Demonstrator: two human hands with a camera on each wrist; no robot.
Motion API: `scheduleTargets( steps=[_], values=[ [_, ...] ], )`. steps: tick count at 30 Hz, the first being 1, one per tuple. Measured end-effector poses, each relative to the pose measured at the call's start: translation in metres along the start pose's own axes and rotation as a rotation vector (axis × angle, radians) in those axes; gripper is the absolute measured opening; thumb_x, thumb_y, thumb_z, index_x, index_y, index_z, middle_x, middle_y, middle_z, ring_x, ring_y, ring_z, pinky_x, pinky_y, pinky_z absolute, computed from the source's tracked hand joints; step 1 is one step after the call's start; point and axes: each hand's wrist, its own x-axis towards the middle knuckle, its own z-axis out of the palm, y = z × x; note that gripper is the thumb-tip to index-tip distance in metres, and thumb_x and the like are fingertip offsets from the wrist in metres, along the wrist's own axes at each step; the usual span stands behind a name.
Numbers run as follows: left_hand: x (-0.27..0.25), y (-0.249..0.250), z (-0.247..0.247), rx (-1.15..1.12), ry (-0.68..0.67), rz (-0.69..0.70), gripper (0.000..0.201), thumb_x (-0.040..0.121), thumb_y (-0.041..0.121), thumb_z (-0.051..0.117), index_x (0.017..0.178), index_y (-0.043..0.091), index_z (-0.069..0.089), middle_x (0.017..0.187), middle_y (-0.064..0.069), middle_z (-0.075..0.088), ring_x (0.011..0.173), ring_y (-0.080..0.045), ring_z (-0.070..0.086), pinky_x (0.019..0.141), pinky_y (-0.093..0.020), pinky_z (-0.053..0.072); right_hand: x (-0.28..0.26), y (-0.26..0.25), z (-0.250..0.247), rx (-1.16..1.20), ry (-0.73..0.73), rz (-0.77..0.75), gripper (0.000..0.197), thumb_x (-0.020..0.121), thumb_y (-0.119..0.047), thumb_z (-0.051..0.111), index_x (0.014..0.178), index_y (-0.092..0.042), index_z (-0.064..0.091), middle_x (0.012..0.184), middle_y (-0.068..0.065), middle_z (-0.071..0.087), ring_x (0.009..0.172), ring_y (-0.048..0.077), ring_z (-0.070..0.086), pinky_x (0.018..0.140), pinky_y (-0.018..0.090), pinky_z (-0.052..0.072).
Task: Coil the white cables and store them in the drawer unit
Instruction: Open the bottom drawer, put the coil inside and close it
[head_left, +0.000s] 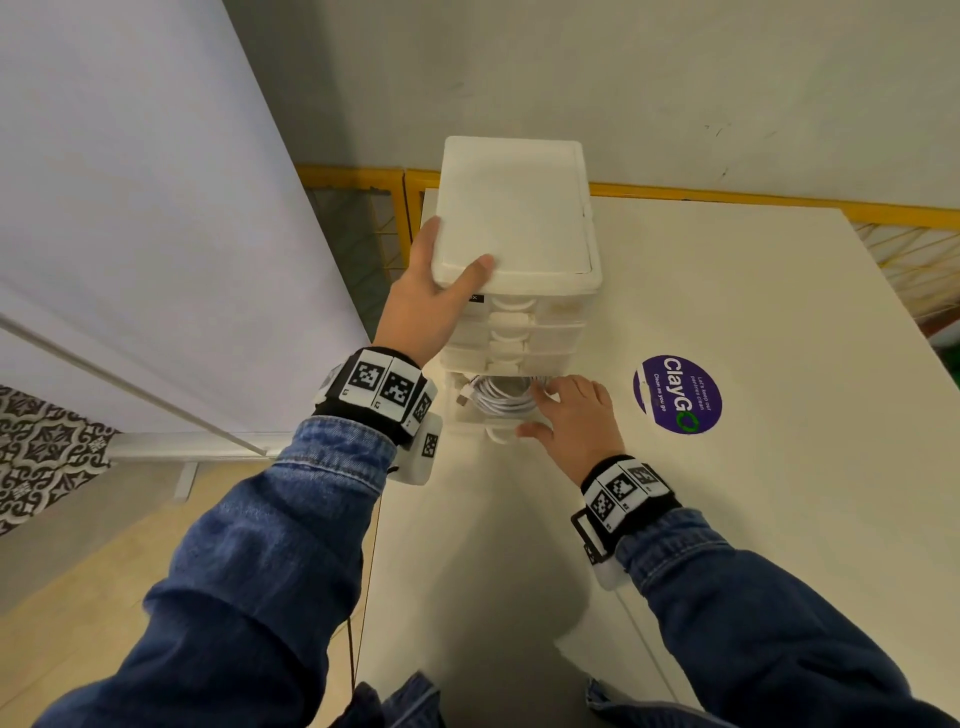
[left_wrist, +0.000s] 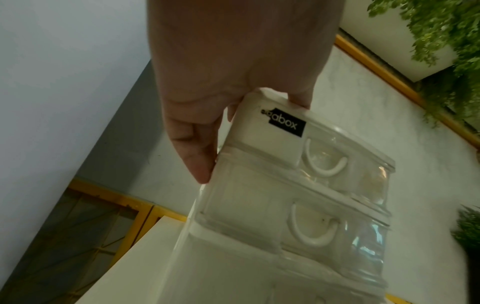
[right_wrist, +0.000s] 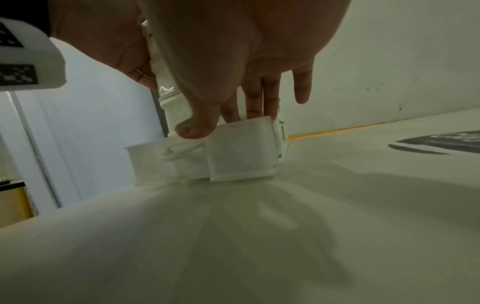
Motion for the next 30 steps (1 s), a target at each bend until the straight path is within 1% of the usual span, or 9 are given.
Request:
scheduleTargets(
  steps=[4, 8, 13, 16, 20, 22, 24, 27, 30],
  values=[
    [-0.001, 0.001, 0.0, -0.01, 0.011, -0.007, 0.078, 0.085, 0.053, 0.058, 0.148, 0.028, 0.019, 0.12, 0.007, 0.053, 0.112, -0.015, 0.055, 0.102, -0.035, 0.045, 0.007, -0.003, -0.002, 0.18, 0.09, 0.071, 0.047, 0.077, -0.041, 0.067, 0.107, -0.005, 0.066, 0.108, 0.016, 0.062, 0.108, 0.035, 0.051, 0.089, 0.043, 0.045],
    [0.0, 0.001, 0.002, -0.009, 0.022, -0.005, 0.076, 0.085, 0.053, 0.058, 0.146, 0.029, 0.02, 0.119, 0.007, 0.053, 0.112, -0.017, 0.056, 0.101, -0.038, 0.046, 0.004, 0.0, 0.0, 0.356, 0.139, 0.169, 0.045, 0.073, -0.035, 0.073, 0.109, -0.01, 0.064, 0.116, 0.01, 0.055, 0.109, 0.028, 0.049, 0.09, 0.037, 0.045],
    [0.001, -0.001, 0.003, 0.015, 0.038, -0.004, 0.078, 0.081, 0.058, 0.057, 0.145, 0.03, 0.022, 0.118, 0.004, 0.054, 0.111, -0.02, 0.057, 0.101, -0.041, 0.046, 0.003, 0.007, -0.002, 0.64, 0.188, 0.354, 0.086, 0.062, -0.03, 0.083, 0.13, -0.012, 0.035, 0.134, 0.011, 0.041, 0.117, 0.026, 0.046, 0.094, 0.03, 0.038],
    [0.0, -0.001, 0.004, 0.032, 0.048, -0.008, 0.078, 0.081, 0.058, 0.057, 0.145, 0.03, 0.022, 0.118, 0.004, 0.055, 0.11, -0.019, 0.057, 0.101, -0.041, 0.046, 0.002, 0.009, -0.001, 0.725, 0.115, 0.368, 0.093, 0.063, -0.025, 0.083, 0.136, -0.015, 0.026, 0.142, 0.01, 0.038, 0.125, 0.025, 0.042, 0.093, 0.026, 0.032],
    [0.0, 0.0, 0.004, 0.062, 0.062, -0.001, 0.076, 0.083, 0.057, 0.055, 0.145, 0.029, 0.022, 0.123, 0.003, 0.054, 0.11, -0.019, 0.056, 0.101, -0.041, 0.045, 0.002, 0.013, -0.001, 0.779, 0.095, 0.448, 0.106, 0.06, -0.022, 0.085, 0.141, -0.018, 0.017, 0.149, 0.01, 0.031, 0.132, 0.026, 0.038, 0.104, 0.036, 0.034],
    [0.0, -0.001, 0.004, 0.069, 0.066, -0.001, 0.076, 0.083, 0.058, 0.055, 0.145, 0.029, 0.022, 0.119, 0.004, 0.053, 0.108, -0.019, 0.057, 0.1, -0.041, 0.046, 0.008, 0.013, -0.003, 0.75, 0.064, 0.409, 0.121, 0.058, -0.02, 0.086, 0.146, -0.018, 0.003, 0.153, 0.01, 0.026, 0.135, 0.026, 0.036, 0.107, 0.04, 0.034],
    [0.0, -0.001, 0.004, 0.072, 0.062, -0.005, 0.076, 0.083, 0.058, 0.055, 0.145, 0.029, 0.022, 0.118, 0.006, 0.053, 0.108, -0.018, 0.057, 0.1, -0.042, 0.046, 0.016, 0.014, -0.005, 0.737, 0.005, 0.343, 0.129, 0.058, -0.017, 0.085, 0.146, -0.018, -0.01, 0.151, 0.009, 0.032, 0.132, 0.028, 0.04, 0.106, 0.042, 0.036],
    [0.001, -0.001, 0.003, 0.061, 0.06, -0.002, 0.077, 0.081, 0.06, 0.055, 0.144, 0.03, 0.023, 0.122, 0.006, 0.053, 0.111, -0.018, 0.057, 0.1, -0.042, 0.046, 0.025, 0.013, -0.003, 0.718, 0.022, 0.358, 0.108, 0.061, -0.024, 0.083, 0.143, -0.023, 0.012, 0.132, 0.006, 0.056, 0.116, 0.031, 0.055, 0.097, 0.042, 0.044],
    [0.002, -0.004, 0.004, 0.054, 0.051, 0.003, 0.076, 0.08, 0.061, 0.055, 0.143, 0.031, 0.023, 0.126, 0.006, 0.054, 0.113, -0.018, 0.056, 0.1, -0.043, 0.046, 0.033, 0.009, 0.002, 0.657, 0.119, 0.414, 0.082, 0.065, -0.033, 0.079, 0.131, -0.017, 0.033, 0.126, 0.007, 0.057, 0.113, 0.03, 0.055, 0.095, 0.043, 0.046]
  ],
)
